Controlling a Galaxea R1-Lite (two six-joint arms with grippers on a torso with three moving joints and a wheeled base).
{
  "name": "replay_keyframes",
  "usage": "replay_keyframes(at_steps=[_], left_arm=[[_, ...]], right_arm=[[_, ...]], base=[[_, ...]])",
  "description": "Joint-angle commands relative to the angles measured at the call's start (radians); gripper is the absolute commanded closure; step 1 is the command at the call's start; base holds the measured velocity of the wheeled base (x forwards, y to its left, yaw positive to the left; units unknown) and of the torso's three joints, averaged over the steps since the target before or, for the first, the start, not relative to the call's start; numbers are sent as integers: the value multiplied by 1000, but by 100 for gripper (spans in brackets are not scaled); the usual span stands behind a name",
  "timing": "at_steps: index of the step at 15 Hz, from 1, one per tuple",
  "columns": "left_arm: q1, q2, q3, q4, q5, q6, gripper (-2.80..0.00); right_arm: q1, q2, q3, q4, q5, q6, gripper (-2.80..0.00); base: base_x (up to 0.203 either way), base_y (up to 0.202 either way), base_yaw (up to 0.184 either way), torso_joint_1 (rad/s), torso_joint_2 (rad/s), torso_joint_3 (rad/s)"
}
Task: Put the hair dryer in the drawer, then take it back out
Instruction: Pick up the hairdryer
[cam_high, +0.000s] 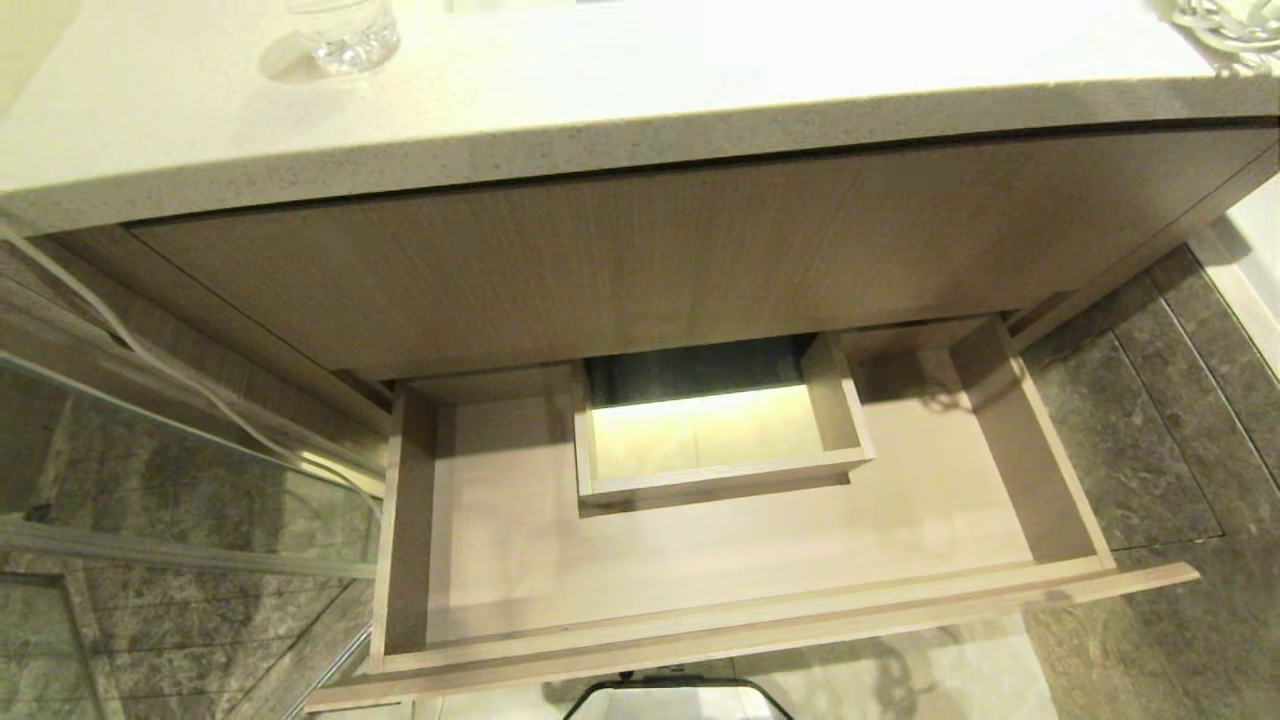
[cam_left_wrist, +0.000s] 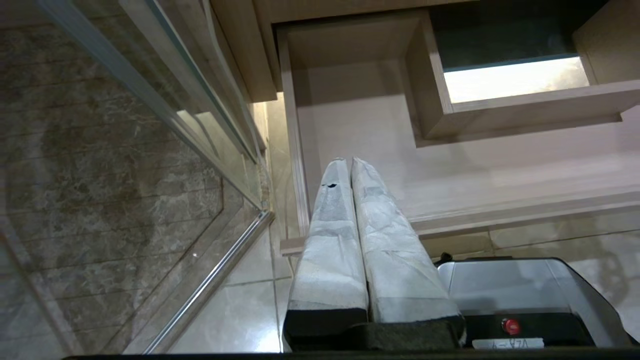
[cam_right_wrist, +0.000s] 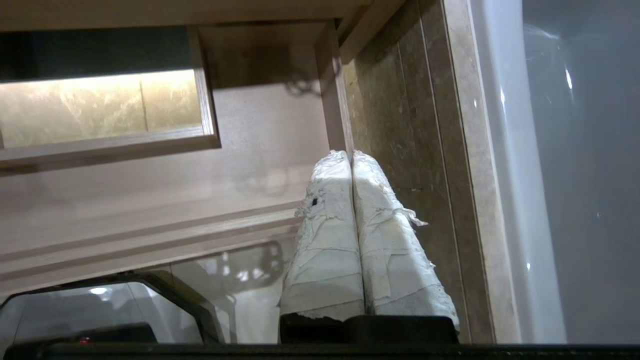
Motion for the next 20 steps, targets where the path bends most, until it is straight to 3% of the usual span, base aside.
replay_keyframes(at_steps=[1,8,12,20], left_arm=[[0,2,0,0,0,0,0],[0,0,0,0,0,0,0],[0,2,0,1,0,0,0],[0,0,0,0,0,0,0]], right_arm=[[0,18,-1,-17,-1,-2,0],[-2,76,-20,-25,-16,-5,0],[-2,127,-38,-25,-142,-6,0],[0,143,-40,-68,-151,-28,0]], base=[[0,0,0,321,-555,-256],[0,0,0,301,-567,-253],[0,0,0,28,-30,-18],[0,0,0,90,7,96]])
